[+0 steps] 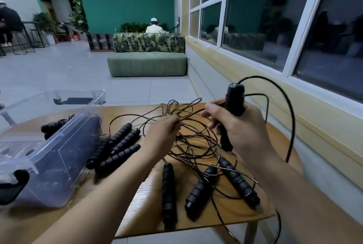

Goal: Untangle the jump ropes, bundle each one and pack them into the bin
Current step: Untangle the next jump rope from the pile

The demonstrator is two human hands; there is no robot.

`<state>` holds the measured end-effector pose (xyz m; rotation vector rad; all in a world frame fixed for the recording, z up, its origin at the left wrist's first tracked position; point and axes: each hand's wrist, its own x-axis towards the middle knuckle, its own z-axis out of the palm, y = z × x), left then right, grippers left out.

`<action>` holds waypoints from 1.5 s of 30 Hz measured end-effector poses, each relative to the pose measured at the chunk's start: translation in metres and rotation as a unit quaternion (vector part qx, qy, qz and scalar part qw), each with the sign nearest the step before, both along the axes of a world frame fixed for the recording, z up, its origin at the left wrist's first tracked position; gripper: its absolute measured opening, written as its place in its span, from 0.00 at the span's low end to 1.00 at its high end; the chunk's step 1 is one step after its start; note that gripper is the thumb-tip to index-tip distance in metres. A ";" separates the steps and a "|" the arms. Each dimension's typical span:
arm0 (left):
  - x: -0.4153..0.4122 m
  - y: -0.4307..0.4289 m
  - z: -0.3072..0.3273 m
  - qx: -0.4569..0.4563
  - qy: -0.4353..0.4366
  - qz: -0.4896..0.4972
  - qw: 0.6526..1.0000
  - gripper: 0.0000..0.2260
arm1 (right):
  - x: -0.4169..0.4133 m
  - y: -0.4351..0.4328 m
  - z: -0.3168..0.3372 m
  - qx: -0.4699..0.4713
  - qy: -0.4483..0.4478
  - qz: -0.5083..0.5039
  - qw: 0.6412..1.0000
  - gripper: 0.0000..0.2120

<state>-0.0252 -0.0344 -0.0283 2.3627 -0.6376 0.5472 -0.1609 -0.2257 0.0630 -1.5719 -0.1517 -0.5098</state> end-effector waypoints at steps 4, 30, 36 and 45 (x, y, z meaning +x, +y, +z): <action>0.006 0.011 0.006 -0.018 -0.012 0.021 1.000 0.08 | 0.000 -0.017 0.010 0.073 -0.006 -0.029 0.997 0.05; -0.054 -0.033 0.048 0.103 -0.143 0.004 0.984 0.14 | 0.019 -0.002 -0.019 0.060 0.123 -0.013 0.991 0.08; -0.060 -0.037 0.045 0.083 -0.137 -0.030 0.987 0.07 | 0.022 0.001 -0.023 0.070 0.130 -0.018 0.989 0.12; -0.060 -0.026 0.038 0.085 -0.058 -0.091 0.990 0.14 | 0.013 -0.003 -0.016 0.047 0.099 -0.010 0.994 0.07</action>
